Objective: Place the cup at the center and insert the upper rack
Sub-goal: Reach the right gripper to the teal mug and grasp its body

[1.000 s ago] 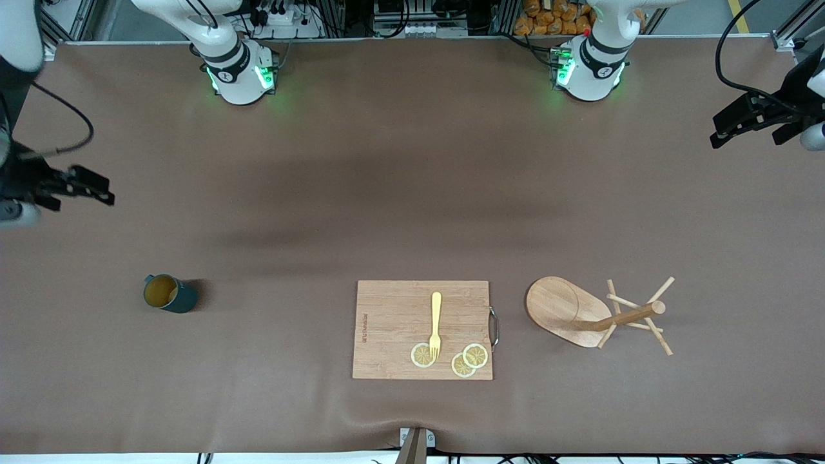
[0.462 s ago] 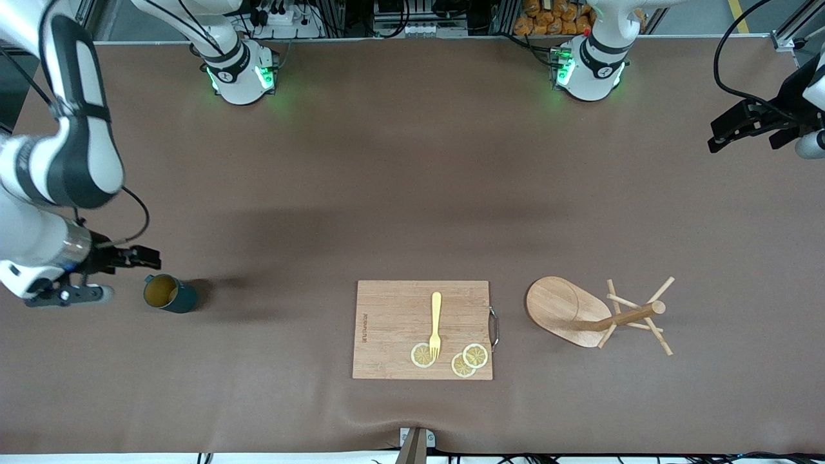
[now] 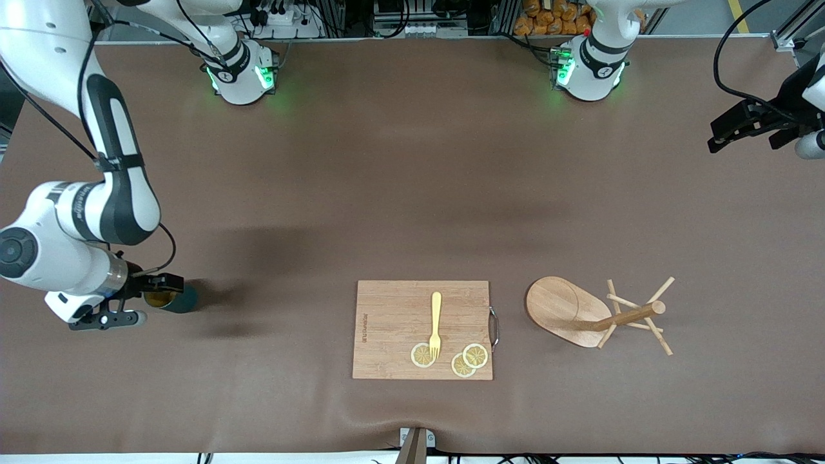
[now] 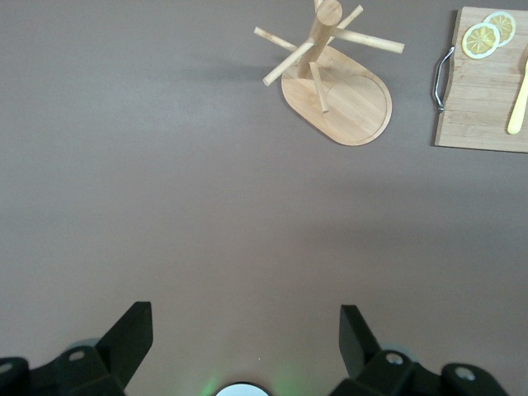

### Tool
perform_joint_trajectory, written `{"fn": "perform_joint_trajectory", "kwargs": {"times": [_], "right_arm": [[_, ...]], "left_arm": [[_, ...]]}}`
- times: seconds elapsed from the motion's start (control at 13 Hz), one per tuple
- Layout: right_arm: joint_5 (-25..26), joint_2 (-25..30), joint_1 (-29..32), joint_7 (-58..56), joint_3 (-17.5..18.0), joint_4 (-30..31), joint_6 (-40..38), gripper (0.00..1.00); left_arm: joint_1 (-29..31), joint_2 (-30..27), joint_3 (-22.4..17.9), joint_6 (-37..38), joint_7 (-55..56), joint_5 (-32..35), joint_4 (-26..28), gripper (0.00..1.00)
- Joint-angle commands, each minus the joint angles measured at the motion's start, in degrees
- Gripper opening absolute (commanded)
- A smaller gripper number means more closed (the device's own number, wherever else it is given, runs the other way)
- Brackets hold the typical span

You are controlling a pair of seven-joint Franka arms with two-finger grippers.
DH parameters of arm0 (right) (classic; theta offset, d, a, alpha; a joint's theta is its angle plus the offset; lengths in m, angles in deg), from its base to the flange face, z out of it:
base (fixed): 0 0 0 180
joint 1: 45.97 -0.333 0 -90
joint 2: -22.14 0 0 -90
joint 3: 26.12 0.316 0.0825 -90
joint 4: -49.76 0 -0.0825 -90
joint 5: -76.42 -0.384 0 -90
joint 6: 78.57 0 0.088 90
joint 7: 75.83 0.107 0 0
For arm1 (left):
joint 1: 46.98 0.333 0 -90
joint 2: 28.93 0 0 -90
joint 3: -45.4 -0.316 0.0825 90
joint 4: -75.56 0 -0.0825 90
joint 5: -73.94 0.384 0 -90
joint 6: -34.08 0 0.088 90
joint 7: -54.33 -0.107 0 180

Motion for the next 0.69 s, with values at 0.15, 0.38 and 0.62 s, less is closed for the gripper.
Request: {"fn": "perform_joint_trajectory", "kwargs": {"times": [0.15, 0.38, 0.62], "right_arm": [[-0.8, -2.6, -0.1, 0.8, 0.0, -0.4, 1.5, 1.0], [-2.6, -4.2, 0.4, 0.7, 0.0, 0.1, 1.3, 1.0], [-2.9, -5.2, 0.4, 0.7, 0.0, 0.8, 1.4, 1.0]], "left_arm": [[0.1, 0.0, 0.0, 0.8, -1.0, -0.2, 0.0, 1.0], [0.1, 0.1, 0.0, 0.8, -1.0, -0.2, 0.0, 1.0], [0.0, 0.2, 0.0, 0.8, -1.0, -0.2, 0.3, 1.0]]}}
